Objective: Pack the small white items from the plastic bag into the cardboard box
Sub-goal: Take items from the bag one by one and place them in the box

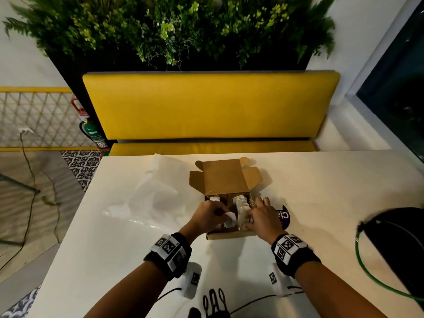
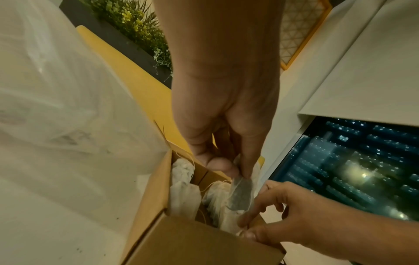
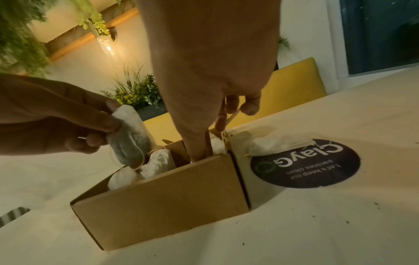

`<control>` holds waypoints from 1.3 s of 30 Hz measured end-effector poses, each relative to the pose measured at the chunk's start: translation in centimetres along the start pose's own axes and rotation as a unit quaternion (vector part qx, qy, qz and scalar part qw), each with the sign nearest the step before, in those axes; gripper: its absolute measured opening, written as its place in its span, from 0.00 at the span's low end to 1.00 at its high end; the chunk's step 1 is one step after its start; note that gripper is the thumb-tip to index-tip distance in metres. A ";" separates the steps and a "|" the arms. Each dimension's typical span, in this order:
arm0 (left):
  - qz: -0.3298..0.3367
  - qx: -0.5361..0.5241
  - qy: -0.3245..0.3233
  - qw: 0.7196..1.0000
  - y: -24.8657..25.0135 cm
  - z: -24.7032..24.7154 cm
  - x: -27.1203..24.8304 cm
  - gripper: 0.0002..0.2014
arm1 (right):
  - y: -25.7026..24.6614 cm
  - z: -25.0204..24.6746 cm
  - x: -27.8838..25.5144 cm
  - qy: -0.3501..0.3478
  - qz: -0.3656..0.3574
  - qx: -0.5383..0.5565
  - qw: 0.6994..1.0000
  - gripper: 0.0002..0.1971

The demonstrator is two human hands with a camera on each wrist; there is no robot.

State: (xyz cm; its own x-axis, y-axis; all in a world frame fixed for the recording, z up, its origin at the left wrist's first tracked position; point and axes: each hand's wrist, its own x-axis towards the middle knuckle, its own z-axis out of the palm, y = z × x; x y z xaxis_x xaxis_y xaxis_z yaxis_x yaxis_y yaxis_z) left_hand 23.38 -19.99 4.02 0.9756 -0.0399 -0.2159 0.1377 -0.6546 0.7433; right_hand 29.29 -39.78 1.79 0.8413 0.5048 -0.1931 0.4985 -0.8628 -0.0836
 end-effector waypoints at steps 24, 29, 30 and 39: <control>0.036 0.123 -0.060 0.990 2.0 6.6 3.6 0.13 | 2.5 0.9 1.0 0.039 -0.021 0.066 0.997 0.13; 0.013 0.116 -0.068 0.991 1.5 6.9 3.7 0.14 | 2.6 0.9 0.7 0.080 -0.015 0.113 0.990 0.10; 0.007 0.110 -0.072 0.991 1.5 6.8 3.7 0.15 | 2.5 0.8 0.6 0.088 -0.012 0.121 0.989 0.09; 0.006 0.129 -0.056 0.990 1.8 7.2 4.0 0.16 | 2.6 1.0 0.6 0.079 -0.015 0.125 0.989 0.08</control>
State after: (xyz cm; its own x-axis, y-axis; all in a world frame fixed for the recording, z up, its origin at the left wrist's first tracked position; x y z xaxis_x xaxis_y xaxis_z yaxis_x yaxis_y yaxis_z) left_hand 26.32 -26.74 -0.01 0.9498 -0.1226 -0.2877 0.0640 -0.8243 0.5626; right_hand 30.87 -41.73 0.51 0.8592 0.5104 -0.0343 0.4725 -0.8175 -0.3292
